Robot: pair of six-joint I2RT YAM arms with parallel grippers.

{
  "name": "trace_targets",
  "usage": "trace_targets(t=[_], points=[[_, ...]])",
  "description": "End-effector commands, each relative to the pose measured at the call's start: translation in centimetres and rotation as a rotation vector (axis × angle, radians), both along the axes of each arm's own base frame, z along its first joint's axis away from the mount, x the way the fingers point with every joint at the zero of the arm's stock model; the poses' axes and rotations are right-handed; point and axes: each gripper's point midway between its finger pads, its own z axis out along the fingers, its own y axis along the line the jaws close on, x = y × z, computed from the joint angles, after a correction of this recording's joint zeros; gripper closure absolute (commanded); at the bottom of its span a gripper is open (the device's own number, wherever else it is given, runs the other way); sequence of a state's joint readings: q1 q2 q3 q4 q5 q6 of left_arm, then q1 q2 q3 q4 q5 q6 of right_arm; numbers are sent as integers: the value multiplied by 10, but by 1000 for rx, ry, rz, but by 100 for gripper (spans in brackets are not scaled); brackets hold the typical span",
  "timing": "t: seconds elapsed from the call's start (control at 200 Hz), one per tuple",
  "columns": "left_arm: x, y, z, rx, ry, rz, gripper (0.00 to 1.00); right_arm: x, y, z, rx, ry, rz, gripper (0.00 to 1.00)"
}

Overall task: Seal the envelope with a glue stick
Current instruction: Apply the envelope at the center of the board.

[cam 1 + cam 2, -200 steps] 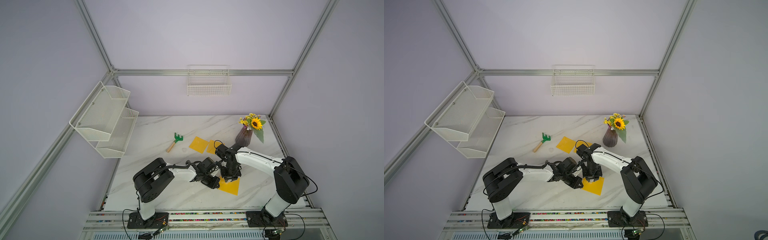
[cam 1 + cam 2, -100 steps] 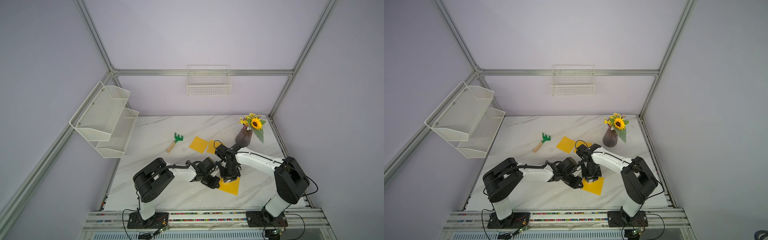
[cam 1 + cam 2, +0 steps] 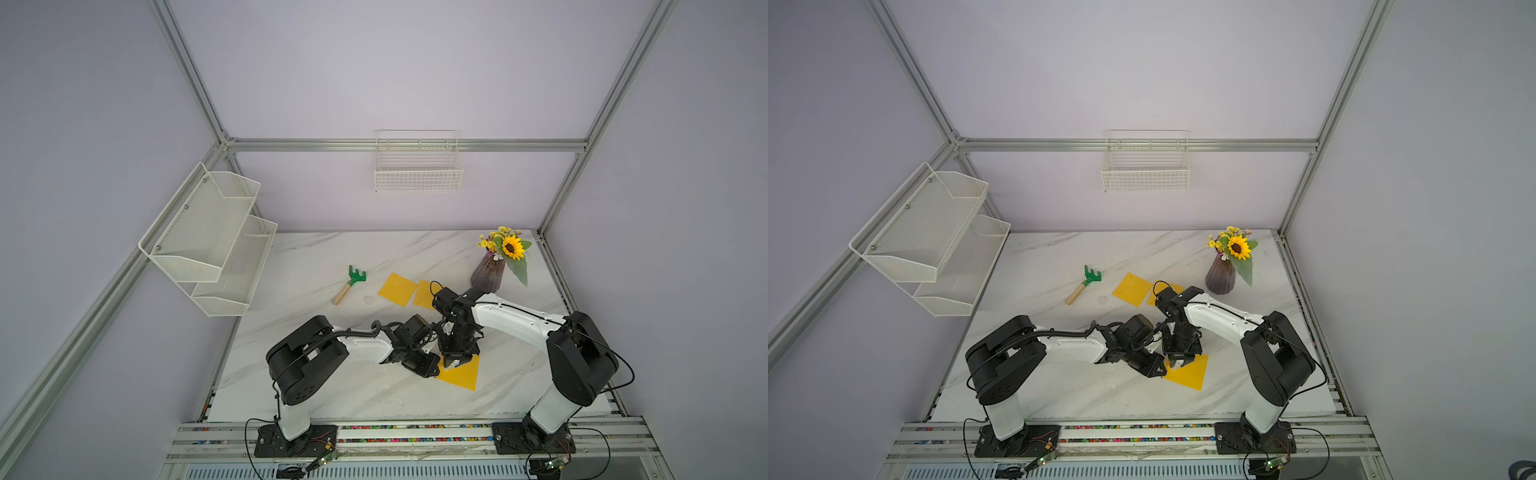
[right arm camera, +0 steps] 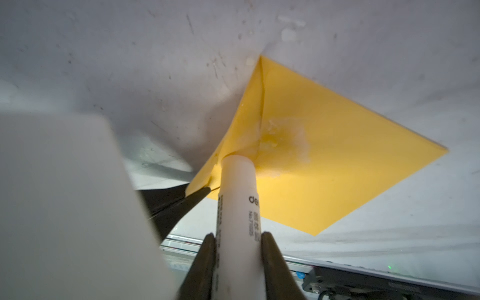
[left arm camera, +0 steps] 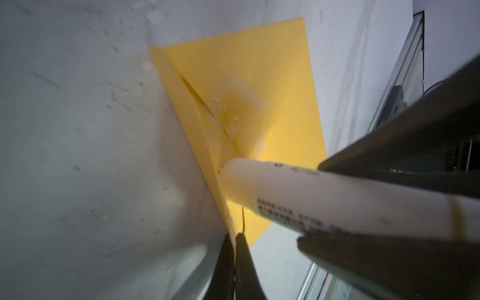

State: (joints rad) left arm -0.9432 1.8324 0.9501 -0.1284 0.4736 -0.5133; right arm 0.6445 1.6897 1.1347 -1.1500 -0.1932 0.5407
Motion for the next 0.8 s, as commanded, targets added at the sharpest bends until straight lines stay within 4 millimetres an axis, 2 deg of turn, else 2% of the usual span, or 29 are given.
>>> trace_targets(t=[0.0,0.045,0.095,0.165,0.22,0.26,0.295,0.37,0.46,0.525,0.57,0.615,0.675,0.725,0.8], points=[[-2,4,-7,23,10,10,100,-4,-65,-12,-326,11,45,100],[-3,4,-7,21,15,5,100,-1,-66,-13,-336,1,45,100],[-3,3,-7,18,17,4,100,1,-57,-17,-298,3,41,100],[-3,3,-6,17,13,3,100,2,-17,-23,-87,30,17,100],[-4,2,-5,9,14,-2,100,2,14,-20,88,41,-18,100],[-4,1,-5,5,14,-4,100,1,30,-18,179,50,-35,100],[-4,2,-5,7,15,-3,100,1,34,-17,202,52,-39,100],[-3,3,-5,8,13,3,100,3,19,-21,117,36,-49,100],[-4,2,-5,4,18,-2,100,7,-30,-24,-145,-22,-8,100],[-4,3,-5,6,14,-1,100,9,-58,-22,-298,-44,16,100],[-4,3,-4,4,14,2,100,10,-69,-20,-363,-49,27,100],[-4,2,-4,1,18,0,100,11,-70,-20,-369,-51,27,100],[-4,2,-5,4,20,-1,100,9,-51,-25,-261,-35,18,100],[-4,2,-5,4,18,2,100,6,-17,-29,-74,0,-3,100],[-4,1,-4,-1,20,-2,100,5,31,-22,192,30,-47,100]])
